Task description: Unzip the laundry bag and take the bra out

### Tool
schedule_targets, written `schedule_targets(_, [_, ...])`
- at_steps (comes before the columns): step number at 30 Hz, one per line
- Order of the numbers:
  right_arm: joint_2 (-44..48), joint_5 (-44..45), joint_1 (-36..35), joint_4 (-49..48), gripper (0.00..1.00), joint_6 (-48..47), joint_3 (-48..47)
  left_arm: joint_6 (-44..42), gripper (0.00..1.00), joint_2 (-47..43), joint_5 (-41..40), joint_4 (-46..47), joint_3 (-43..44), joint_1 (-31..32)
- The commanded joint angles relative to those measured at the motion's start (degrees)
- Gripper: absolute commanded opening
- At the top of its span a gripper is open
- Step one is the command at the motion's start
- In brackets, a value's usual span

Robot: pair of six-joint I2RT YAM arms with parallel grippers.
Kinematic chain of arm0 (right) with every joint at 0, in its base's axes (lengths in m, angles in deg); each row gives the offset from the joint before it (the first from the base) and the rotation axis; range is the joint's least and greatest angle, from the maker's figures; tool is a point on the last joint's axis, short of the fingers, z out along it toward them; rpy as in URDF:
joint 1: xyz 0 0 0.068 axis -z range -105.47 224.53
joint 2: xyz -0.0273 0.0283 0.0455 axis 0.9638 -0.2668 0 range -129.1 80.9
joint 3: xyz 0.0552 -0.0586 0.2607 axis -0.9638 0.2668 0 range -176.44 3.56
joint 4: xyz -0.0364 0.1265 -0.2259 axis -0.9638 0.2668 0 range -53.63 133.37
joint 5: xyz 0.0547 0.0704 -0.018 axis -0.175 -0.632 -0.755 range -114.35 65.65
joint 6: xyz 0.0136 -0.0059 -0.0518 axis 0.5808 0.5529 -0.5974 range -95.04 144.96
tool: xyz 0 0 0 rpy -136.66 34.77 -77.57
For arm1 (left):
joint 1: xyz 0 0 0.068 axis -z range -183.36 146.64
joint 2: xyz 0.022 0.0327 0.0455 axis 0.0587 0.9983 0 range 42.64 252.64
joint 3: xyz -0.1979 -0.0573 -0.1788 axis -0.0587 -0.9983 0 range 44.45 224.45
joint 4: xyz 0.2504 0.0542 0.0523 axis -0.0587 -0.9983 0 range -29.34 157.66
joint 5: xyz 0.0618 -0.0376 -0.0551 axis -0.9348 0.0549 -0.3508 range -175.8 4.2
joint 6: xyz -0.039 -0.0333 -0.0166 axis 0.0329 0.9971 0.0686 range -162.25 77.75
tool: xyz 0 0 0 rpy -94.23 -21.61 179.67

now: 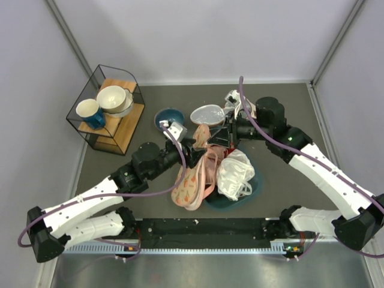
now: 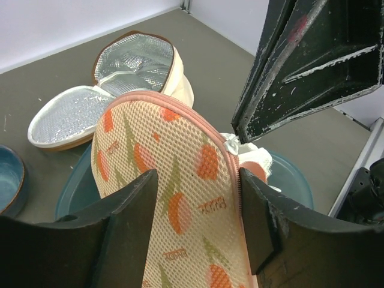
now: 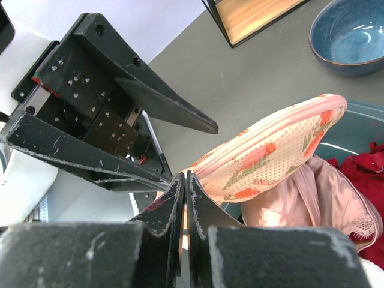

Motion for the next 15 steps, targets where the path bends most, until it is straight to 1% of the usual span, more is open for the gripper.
schedule_targets(1, [0.2,-0.4,-0.5,-2.2,0.0,0.3,-3.1,-0.8,0.55,-1.0,-1.7,2.4,-0.7,0.2])
schedule_targets(2, [0.2,-0.3,-0.5,-2.1,0.0,0.2,-3.1,-0.9,0.48,-0.9,-1.6,2.3,-0.7,0.2])
schedule_targets(3, [0.2,-0.2,-0.5,-2.0,0.0,0.2,-3.1,-0.8,0.24,-1.0,-1.7,2.0,-0.6,0.1])
schedule_targets(5, [0.1,0.6,-0.4,-2.0,0.0,0.1,-2.9,-0.8,0.0,-1.4,-1.6,1.8,-0.4,0.1])
schedule_targets(10, [-0.1,5.1,0.2,-1.7,0.0,-0.5,-0.8,-1.6,0.0,-4.2,-1.1,0.0,-0.5,0.2])
schedule_targets(15, [-1.6,6.1,3.8,-1.9,0.0,0.0,2.5,-4.3,0.0,-11.0,-2.0,-2.6,-1.8,0.0])
